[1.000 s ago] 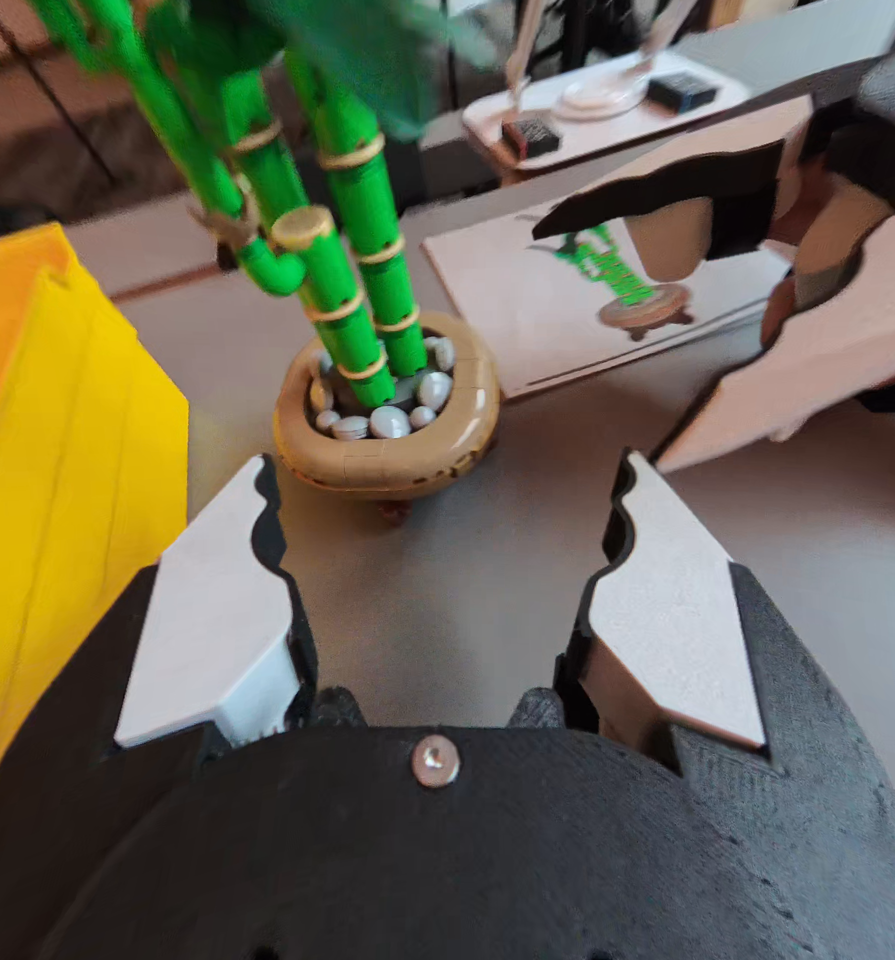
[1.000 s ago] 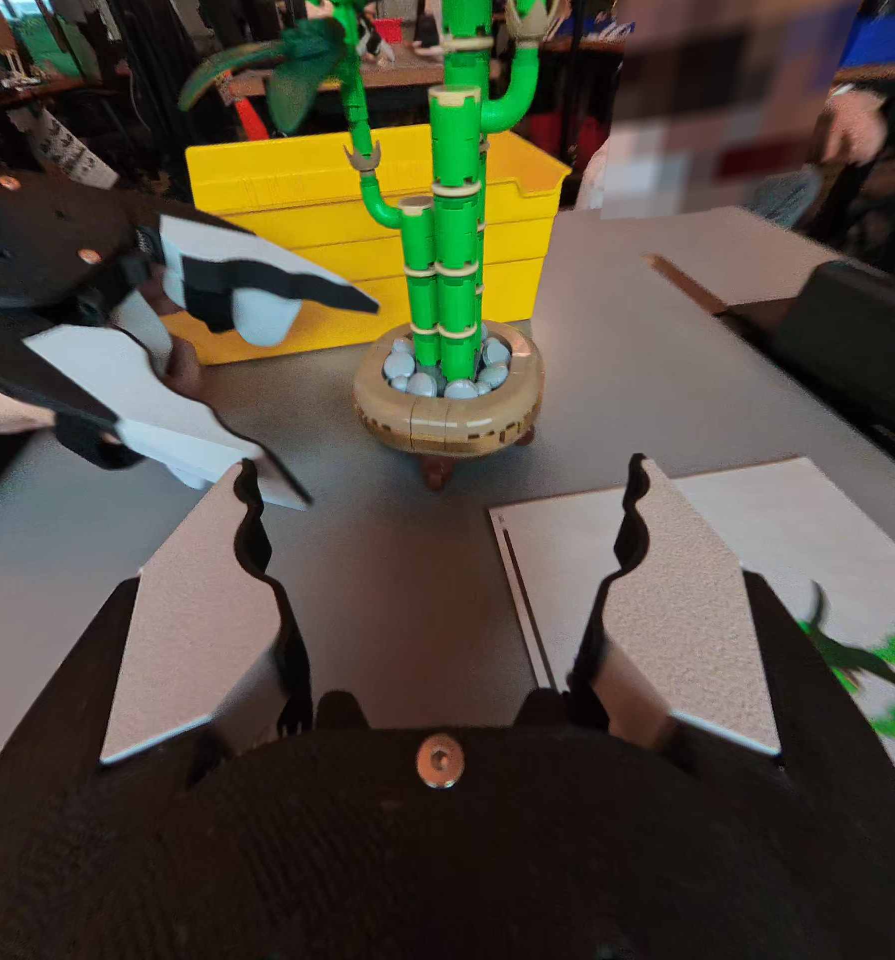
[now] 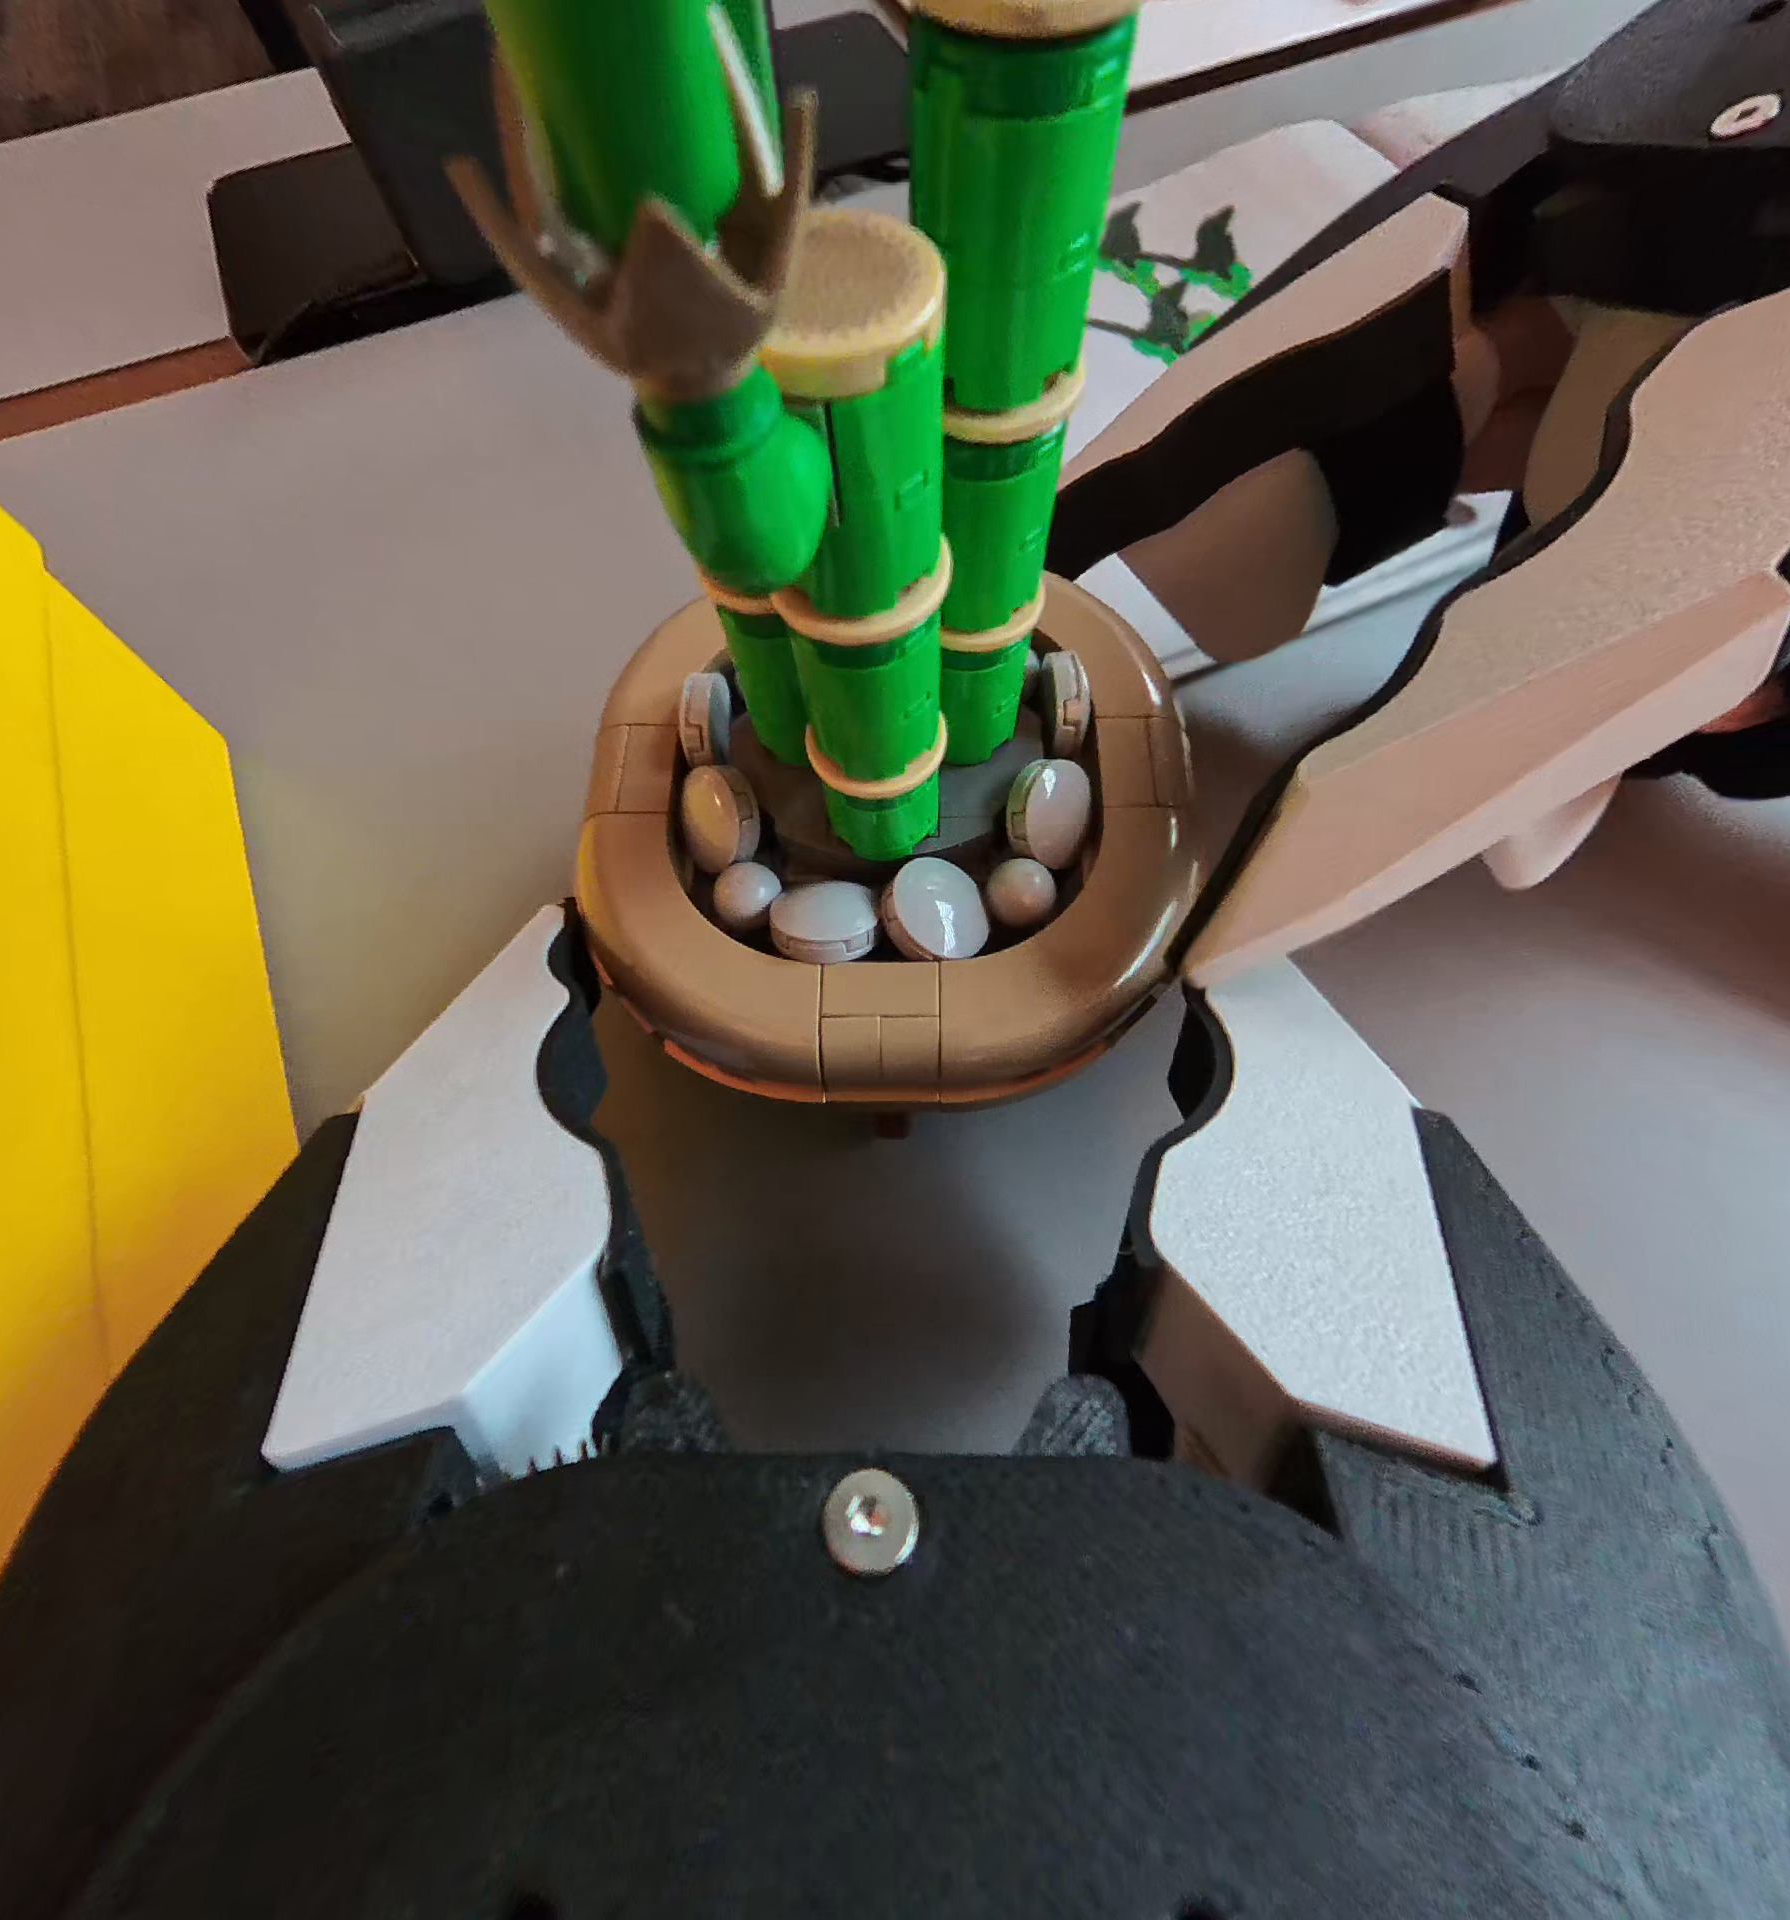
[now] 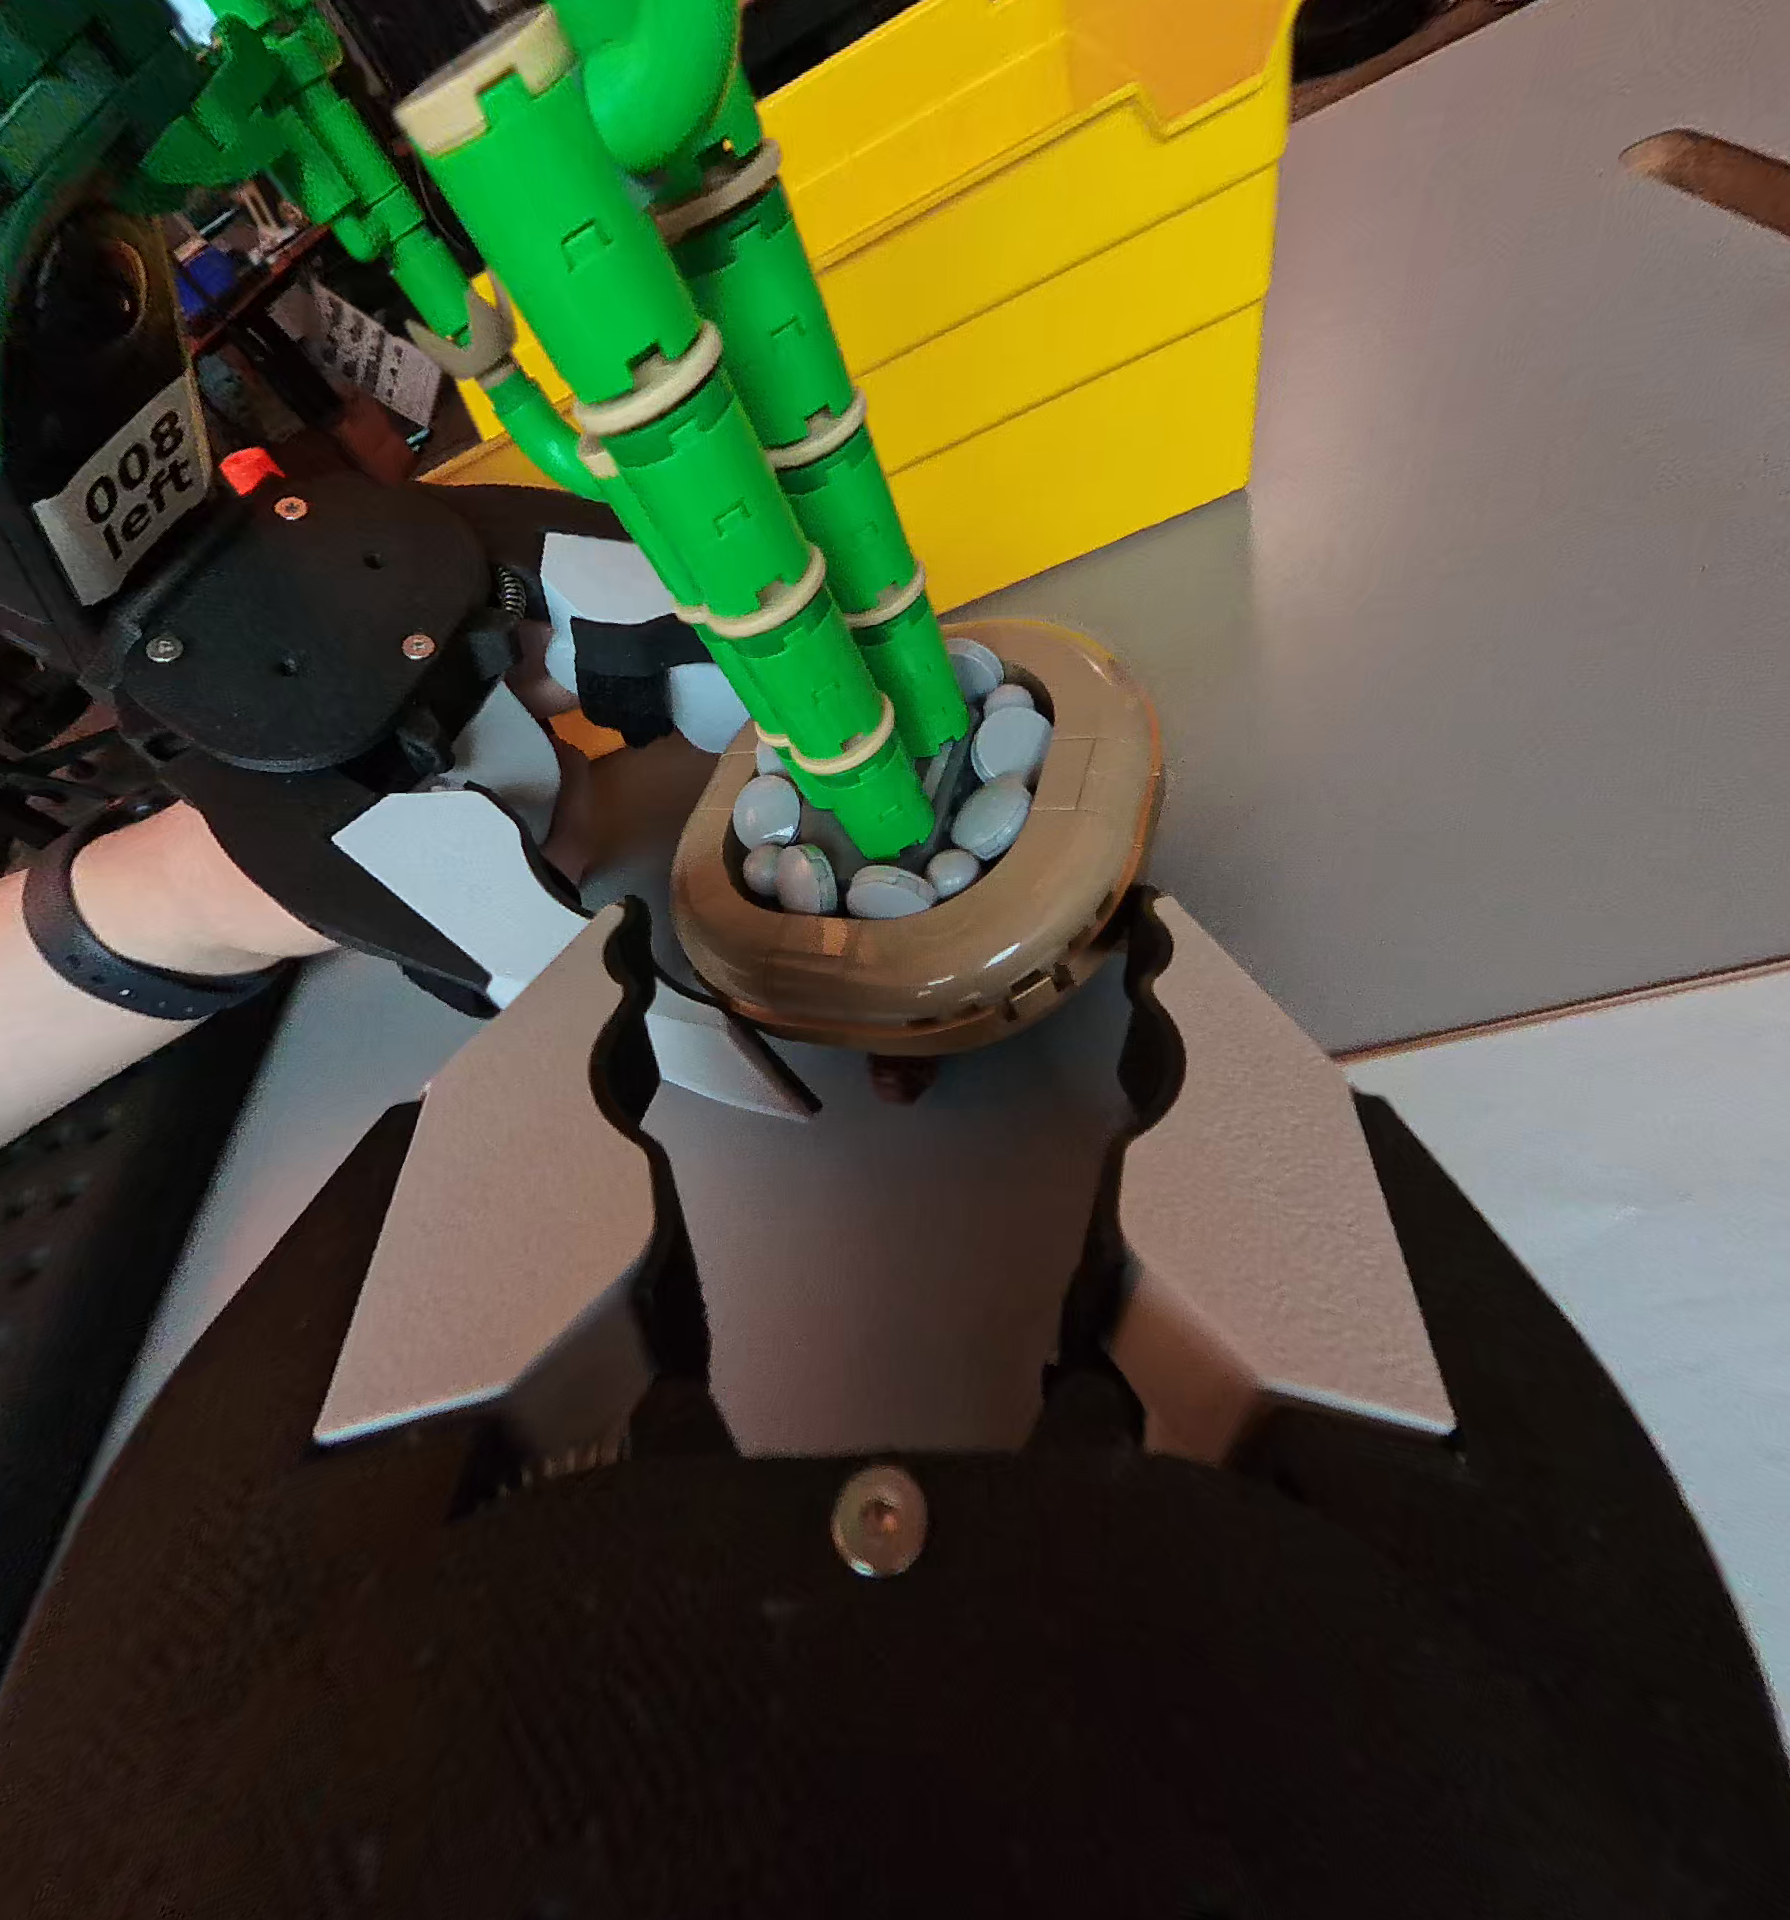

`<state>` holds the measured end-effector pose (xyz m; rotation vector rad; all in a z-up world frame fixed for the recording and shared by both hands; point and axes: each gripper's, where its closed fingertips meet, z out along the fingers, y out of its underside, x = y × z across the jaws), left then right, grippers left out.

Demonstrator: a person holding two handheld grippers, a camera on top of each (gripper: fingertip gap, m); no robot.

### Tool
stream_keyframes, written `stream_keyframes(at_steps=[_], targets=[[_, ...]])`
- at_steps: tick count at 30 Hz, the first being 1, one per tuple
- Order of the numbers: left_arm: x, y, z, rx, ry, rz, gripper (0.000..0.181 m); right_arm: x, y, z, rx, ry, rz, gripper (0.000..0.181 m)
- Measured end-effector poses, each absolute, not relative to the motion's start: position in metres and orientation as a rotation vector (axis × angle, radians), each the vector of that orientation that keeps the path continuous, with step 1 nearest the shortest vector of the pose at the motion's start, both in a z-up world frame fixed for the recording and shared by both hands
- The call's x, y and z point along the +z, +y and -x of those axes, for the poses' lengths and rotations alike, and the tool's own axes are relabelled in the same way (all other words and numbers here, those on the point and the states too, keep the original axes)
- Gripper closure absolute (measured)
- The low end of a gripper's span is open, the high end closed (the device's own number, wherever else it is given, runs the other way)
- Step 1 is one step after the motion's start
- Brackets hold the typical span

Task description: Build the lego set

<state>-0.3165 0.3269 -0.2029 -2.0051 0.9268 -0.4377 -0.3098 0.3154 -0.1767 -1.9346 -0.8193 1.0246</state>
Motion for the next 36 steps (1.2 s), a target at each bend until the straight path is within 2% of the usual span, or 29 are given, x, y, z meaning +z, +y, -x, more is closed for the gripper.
stream_keyframes(at_steps=[18,36], targets=[[-0.203,0.253,0.285,-0.485,1.156,1.953,0.07,-0.178,0.239,0.274,0.849,-0.727,2.027,0.093],[-0.204,0.171,0.154,-0.613,1.493,1.8,0.07,-0.178,0.154,0.144,0.642,-0.412,2.13,0.093]])
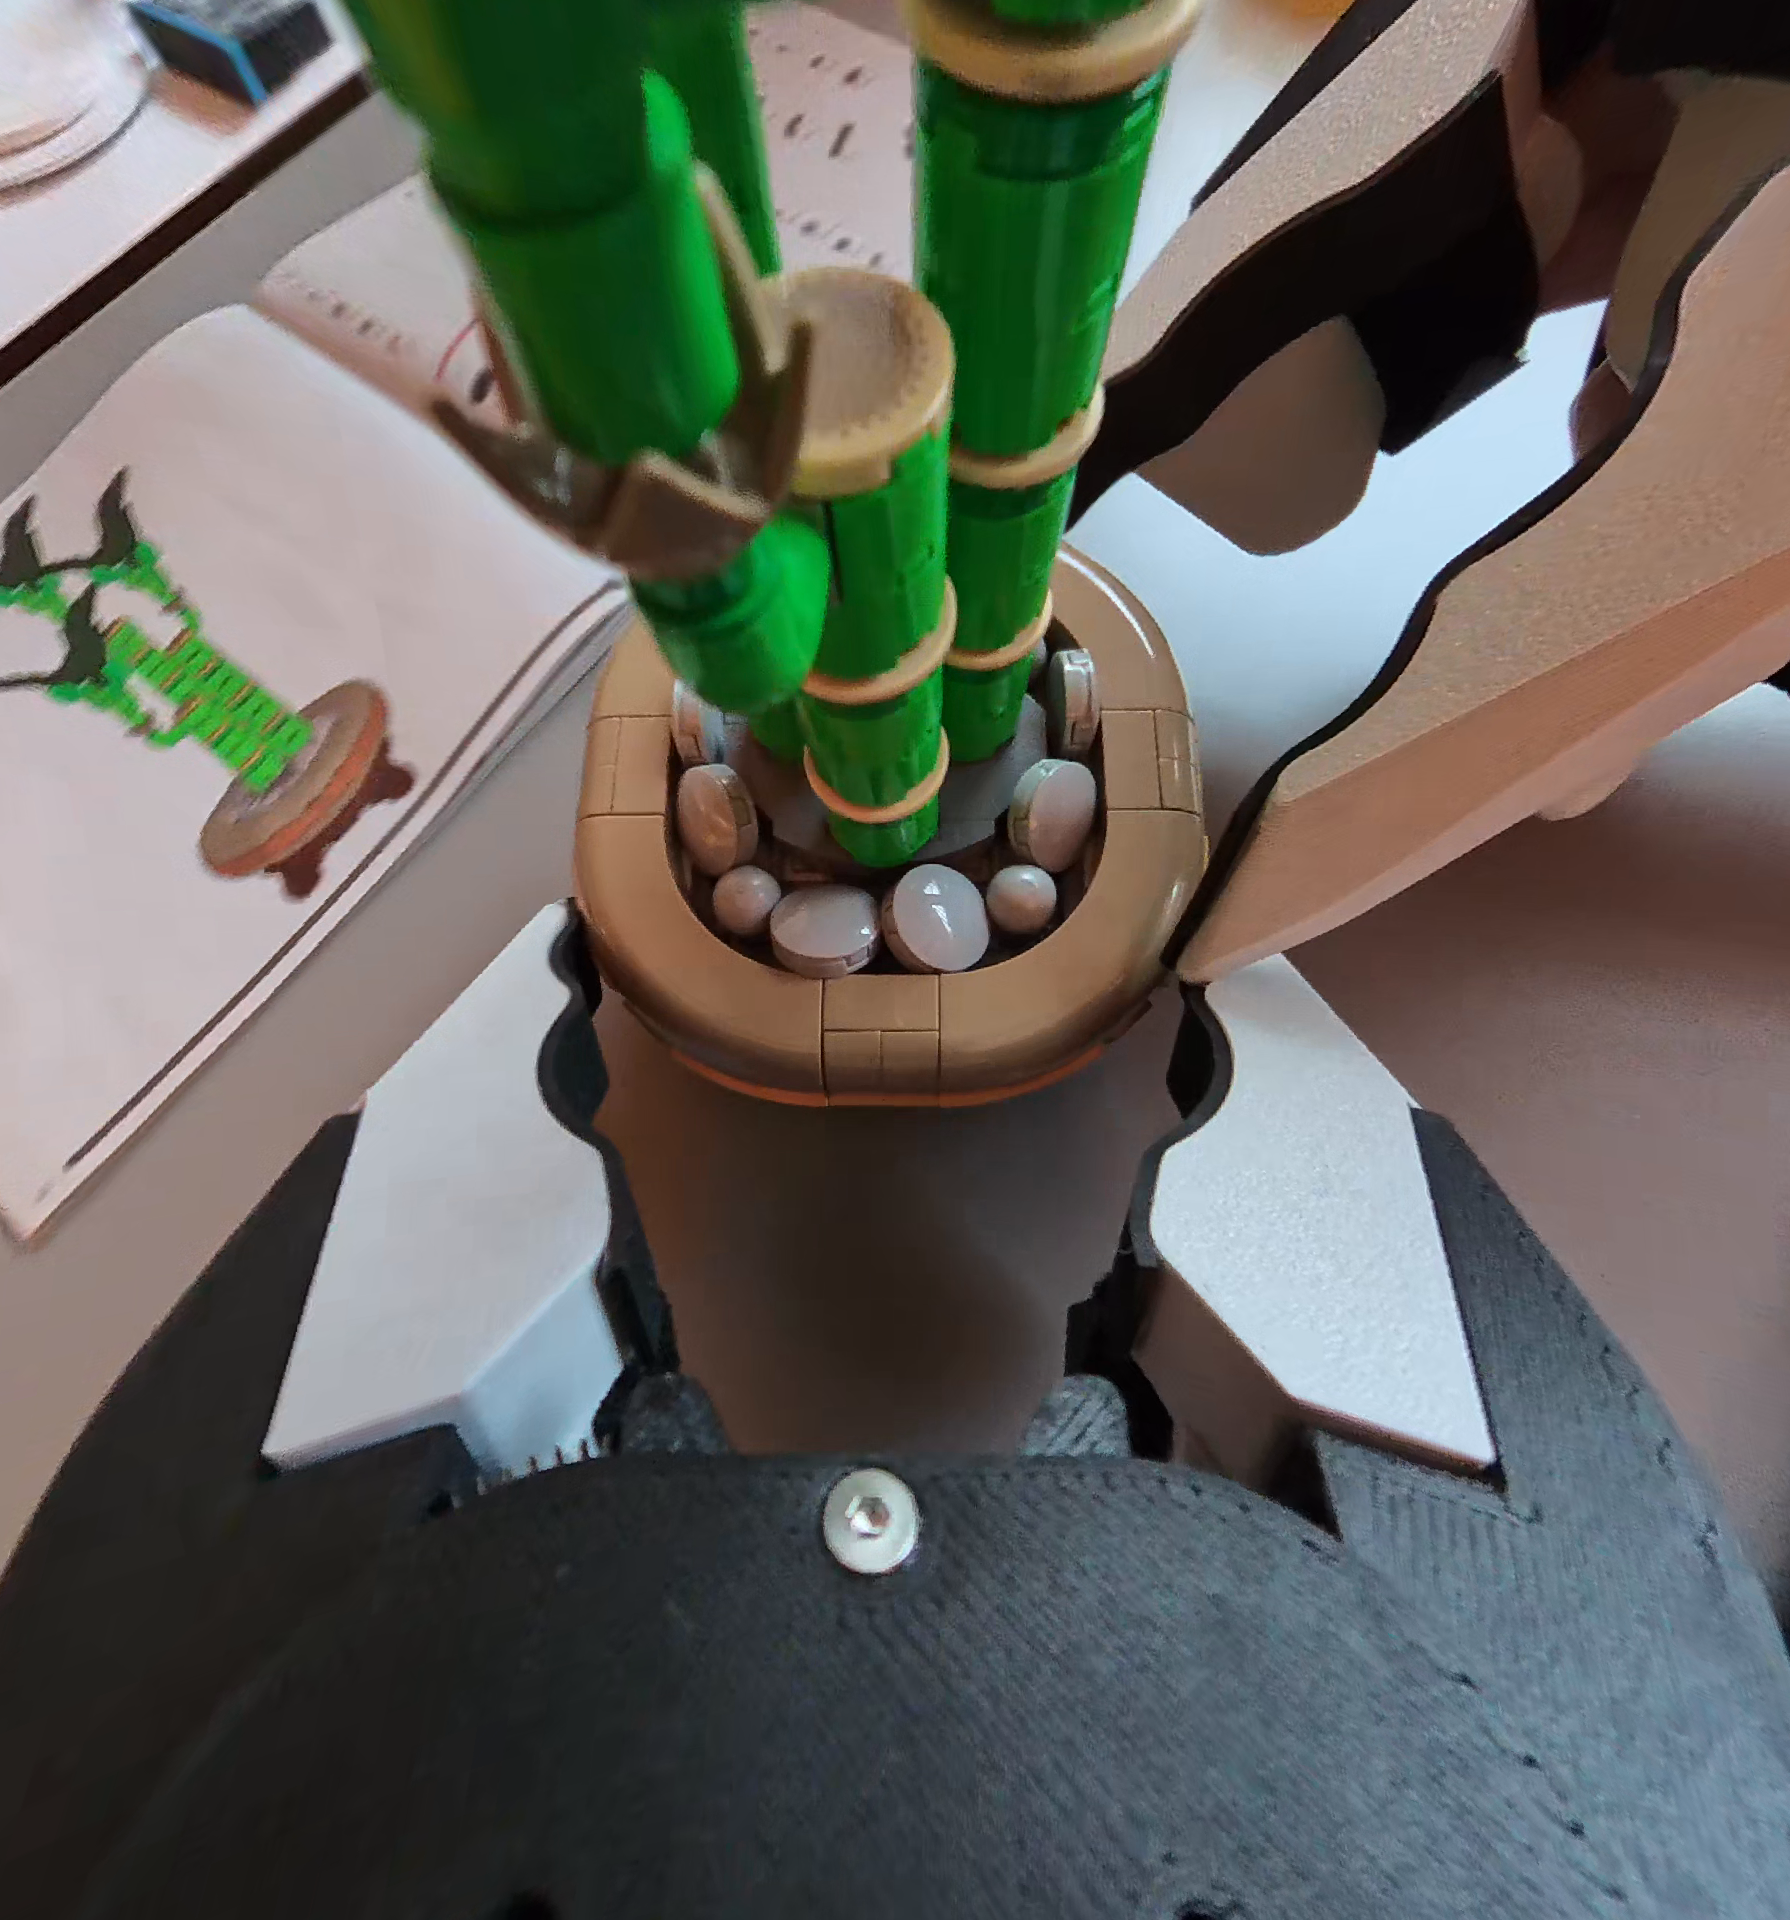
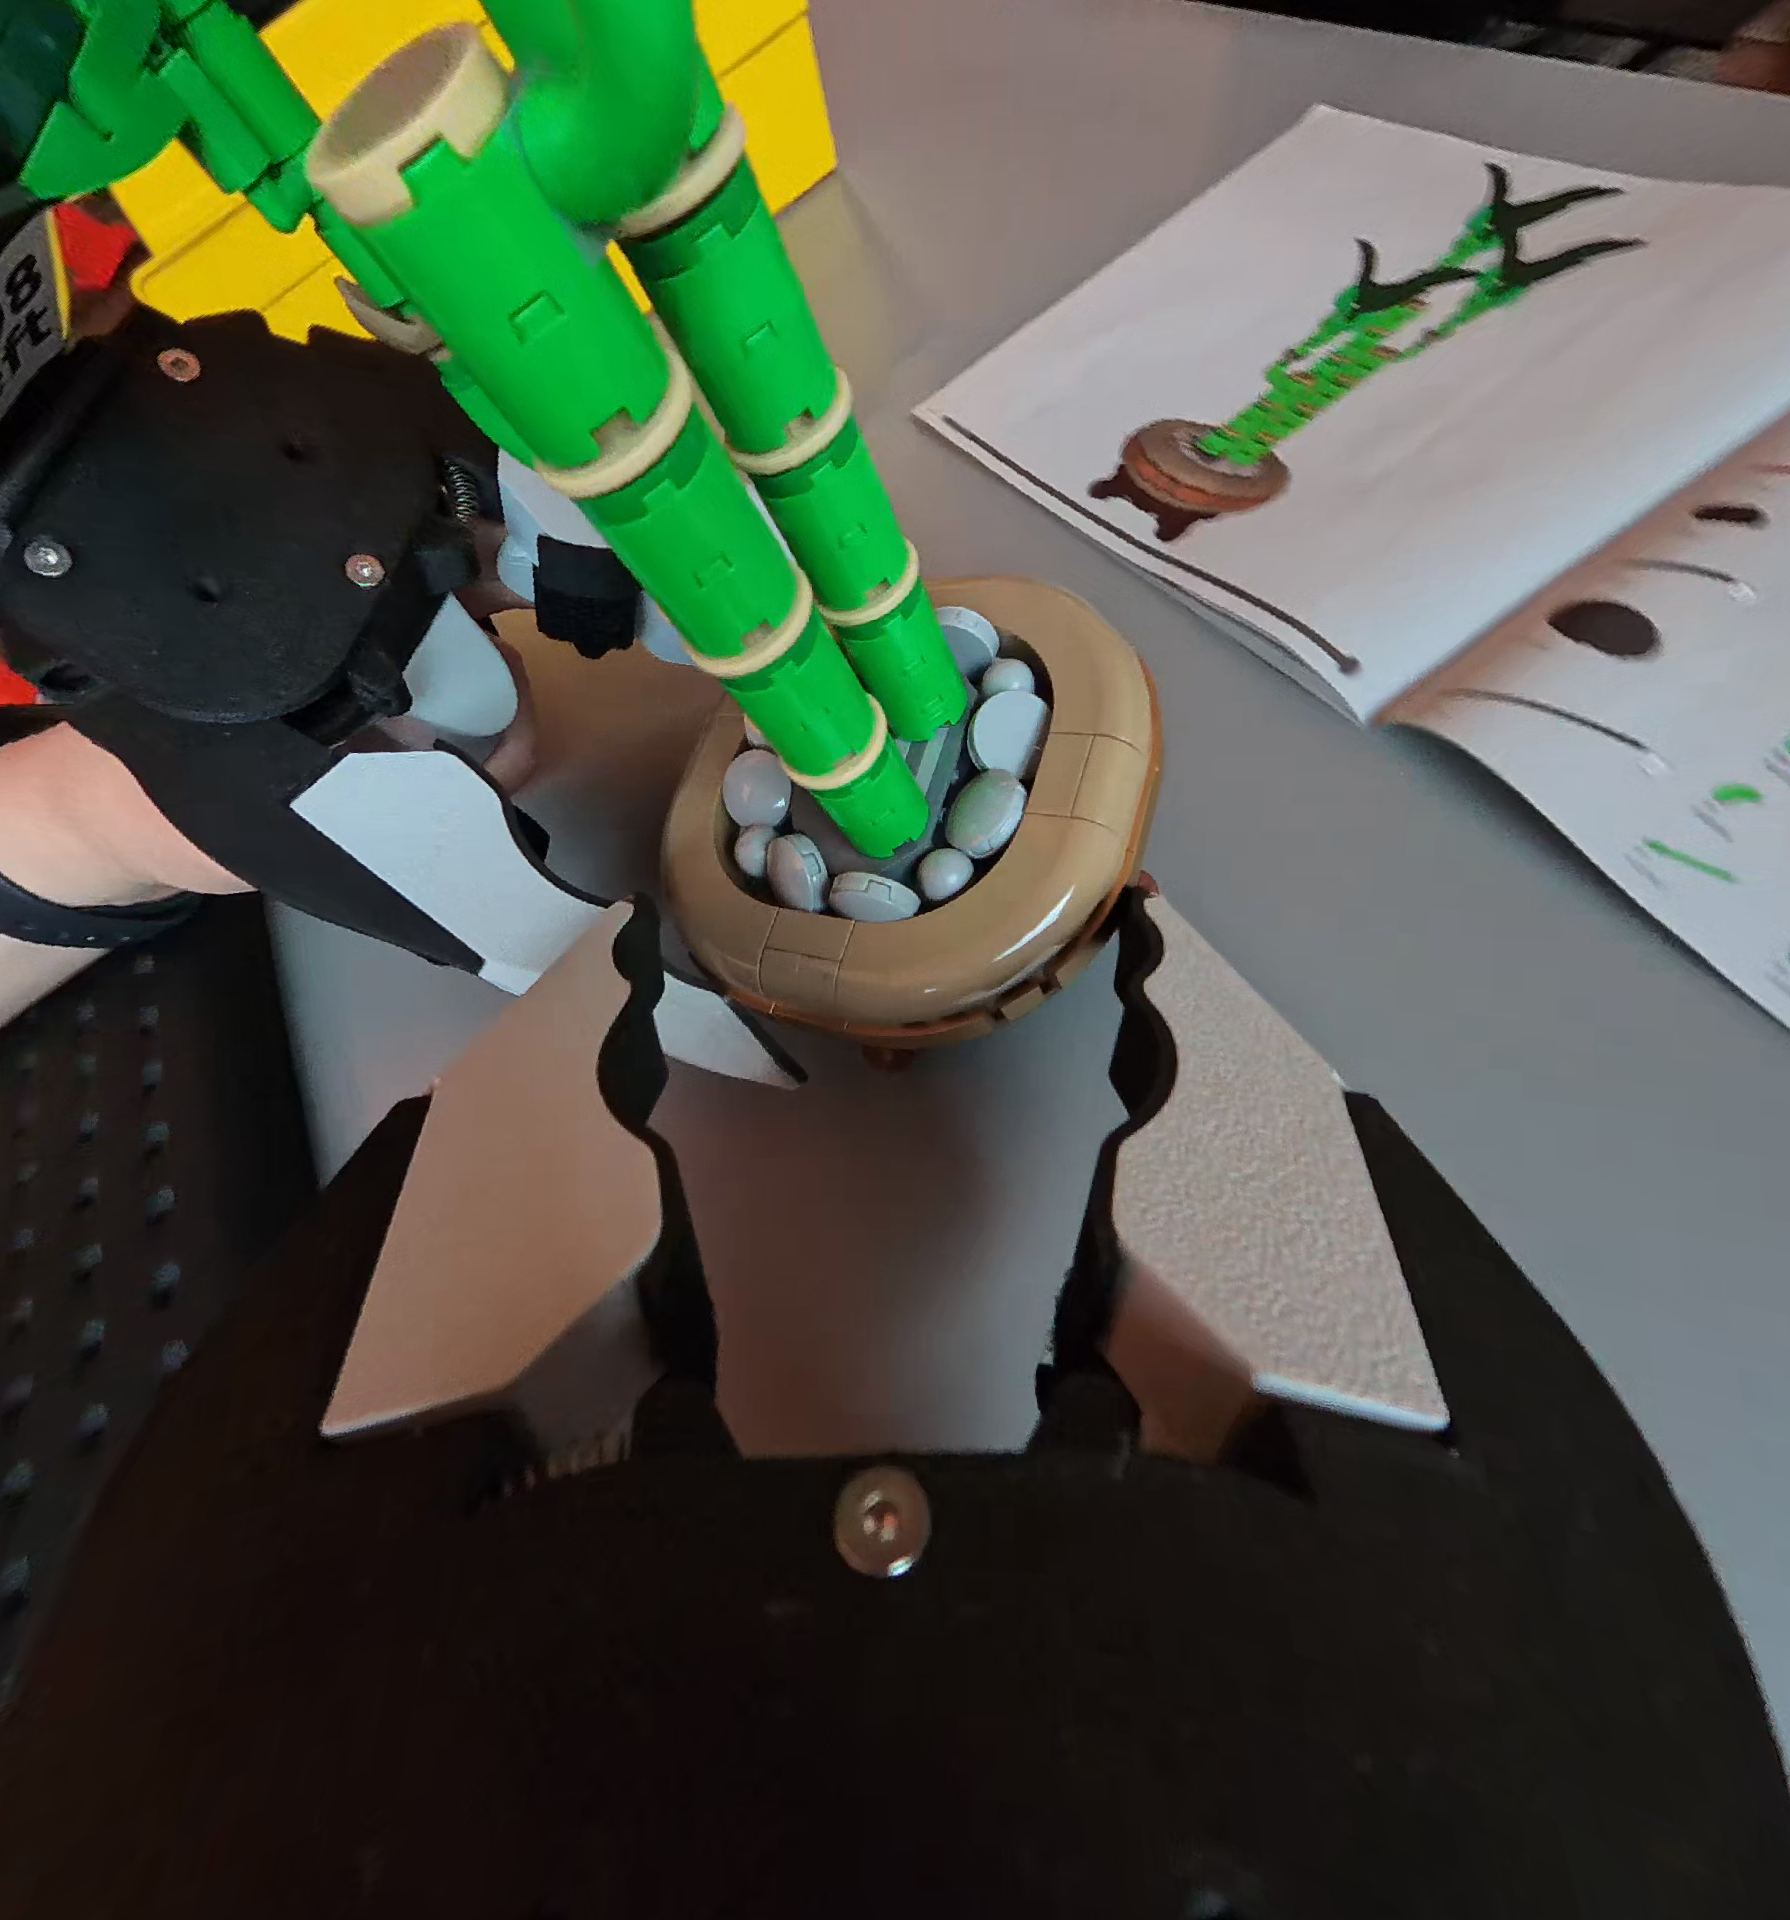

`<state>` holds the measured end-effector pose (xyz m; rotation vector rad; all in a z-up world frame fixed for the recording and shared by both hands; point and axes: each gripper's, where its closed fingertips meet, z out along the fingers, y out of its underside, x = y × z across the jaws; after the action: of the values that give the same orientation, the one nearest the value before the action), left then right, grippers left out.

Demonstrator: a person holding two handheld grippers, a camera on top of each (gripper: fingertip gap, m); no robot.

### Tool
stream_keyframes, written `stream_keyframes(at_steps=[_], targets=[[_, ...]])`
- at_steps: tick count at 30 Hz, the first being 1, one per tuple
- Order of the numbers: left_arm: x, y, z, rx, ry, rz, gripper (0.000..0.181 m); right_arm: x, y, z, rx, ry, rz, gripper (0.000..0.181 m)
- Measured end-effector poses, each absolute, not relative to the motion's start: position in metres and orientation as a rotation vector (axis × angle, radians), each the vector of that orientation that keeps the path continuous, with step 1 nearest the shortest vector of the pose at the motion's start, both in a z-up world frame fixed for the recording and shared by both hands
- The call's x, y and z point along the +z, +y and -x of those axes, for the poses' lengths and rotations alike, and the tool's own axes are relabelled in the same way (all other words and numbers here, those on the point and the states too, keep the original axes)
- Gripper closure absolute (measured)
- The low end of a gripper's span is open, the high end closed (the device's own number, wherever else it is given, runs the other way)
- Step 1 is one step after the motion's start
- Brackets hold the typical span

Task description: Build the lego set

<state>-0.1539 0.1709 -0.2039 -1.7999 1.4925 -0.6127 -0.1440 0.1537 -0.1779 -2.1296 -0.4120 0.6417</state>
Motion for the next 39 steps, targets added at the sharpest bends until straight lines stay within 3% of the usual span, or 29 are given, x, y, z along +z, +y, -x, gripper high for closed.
stream_keyframes(at_steps=[8,18,24,30,39], targets=[[-0.204,0.148,0.111,-0.687,1.605,1.743,0.07,-0.18,0.134,0.105,0.549,-0.247,2.167,0.094],[-0.205,0.154,0.126,-0.775,1.761,1.648,0.069,-0.181,0.136,0.121,0.533,-0.166,2.166,0.097],[-0.204,0.161,0.13,-0.855,1.885,1.529,0.069,-0.185,0.134,0.125,0.501,-0.308,2.144,0.099],[-0.201,0.164,0.137,-0.887,1.848,1.512,0.076,-0.183,0.142,0.114,0.163,-0.66,1.984,0.093],[-0.195,0.169,0.145,-0.797,1.792,1.484,0.086,-0.193,0.147,0.114,0.16,-0.665,2.022,0.112]])
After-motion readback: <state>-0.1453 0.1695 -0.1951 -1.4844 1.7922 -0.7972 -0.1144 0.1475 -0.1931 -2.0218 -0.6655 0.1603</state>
